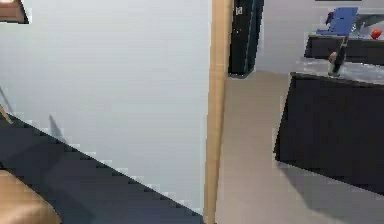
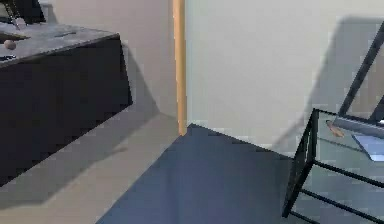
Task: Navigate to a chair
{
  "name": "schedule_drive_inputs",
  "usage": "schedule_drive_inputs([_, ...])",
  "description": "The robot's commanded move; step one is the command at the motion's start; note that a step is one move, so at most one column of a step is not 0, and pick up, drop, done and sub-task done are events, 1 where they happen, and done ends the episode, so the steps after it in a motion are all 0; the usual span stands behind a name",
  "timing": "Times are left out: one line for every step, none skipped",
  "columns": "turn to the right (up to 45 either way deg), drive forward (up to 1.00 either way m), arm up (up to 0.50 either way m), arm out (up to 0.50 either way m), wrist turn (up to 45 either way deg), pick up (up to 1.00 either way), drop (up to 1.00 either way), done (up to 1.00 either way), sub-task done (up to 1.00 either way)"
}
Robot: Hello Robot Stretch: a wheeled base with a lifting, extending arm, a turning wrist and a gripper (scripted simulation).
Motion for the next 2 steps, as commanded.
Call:
schedule_drive_inputs([-45.0, 0.0, 0.0, 0.0, 0.0, 0.0, 0.0, 0.0, 0.0])
schedule_drive_inputs([-45.0, 0.0, 0.0, 0.0, 0.0, 0.0, 0.0, 0.0, 0.0])
